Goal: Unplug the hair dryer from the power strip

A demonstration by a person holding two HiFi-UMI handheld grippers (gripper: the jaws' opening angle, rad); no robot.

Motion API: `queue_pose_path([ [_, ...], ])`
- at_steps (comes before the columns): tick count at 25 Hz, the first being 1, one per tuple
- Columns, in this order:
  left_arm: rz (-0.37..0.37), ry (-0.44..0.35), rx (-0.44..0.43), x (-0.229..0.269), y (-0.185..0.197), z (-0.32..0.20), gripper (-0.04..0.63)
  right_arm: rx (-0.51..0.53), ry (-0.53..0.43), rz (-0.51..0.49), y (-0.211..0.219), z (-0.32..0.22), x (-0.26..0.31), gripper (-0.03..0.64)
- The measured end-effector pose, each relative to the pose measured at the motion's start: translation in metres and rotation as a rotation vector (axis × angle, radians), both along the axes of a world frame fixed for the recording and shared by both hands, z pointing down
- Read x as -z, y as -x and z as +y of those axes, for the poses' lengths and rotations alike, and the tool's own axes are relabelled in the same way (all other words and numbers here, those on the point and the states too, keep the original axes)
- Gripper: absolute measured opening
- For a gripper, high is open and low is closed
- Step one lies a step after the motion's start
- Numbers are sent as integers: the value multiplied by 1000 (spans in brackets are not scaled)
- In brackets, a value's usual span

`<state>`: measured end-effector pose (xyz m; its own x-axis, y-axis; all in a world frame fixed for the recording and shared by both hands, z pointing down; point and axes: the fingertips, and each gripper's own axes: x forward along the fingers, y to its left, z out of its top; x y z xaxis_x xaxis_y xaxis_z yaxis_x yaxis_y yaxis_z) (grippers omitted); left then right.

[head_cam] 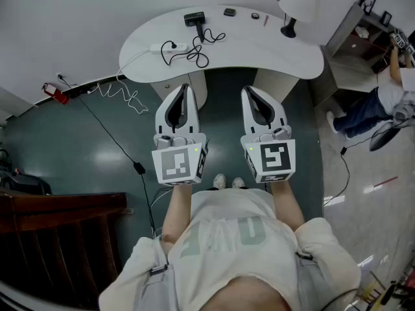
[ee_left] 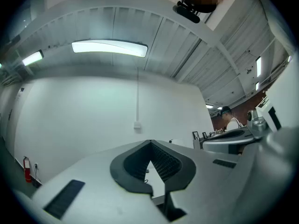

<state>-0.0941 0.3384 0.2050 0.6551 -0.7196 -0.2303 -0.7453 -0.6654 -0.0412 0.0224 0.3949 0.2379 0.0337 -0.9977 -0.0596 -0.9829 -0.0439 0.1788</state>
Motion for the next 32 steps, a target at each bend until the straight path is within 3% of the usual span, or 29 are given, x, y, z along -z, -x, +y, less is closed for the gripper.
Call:
queue_pose_path([
  [12, -16, -10, -6, 5, 22, -34, 12, -44, 15, 15, -11, -31, -1, 20],
  [18, -17, 39, 16, -11, 39, -77, 12, -88, 43, -34, -28, -46, -13, 20],
  [26, -13, 35, 40, -24, 17, -121, 12, -86, 35, -49, -59, -81, -28, 21],
  [32, 2, 5, 48, -16, -23, -167, 12, -8, -26, -16, -86, -150, -9, 20],
])
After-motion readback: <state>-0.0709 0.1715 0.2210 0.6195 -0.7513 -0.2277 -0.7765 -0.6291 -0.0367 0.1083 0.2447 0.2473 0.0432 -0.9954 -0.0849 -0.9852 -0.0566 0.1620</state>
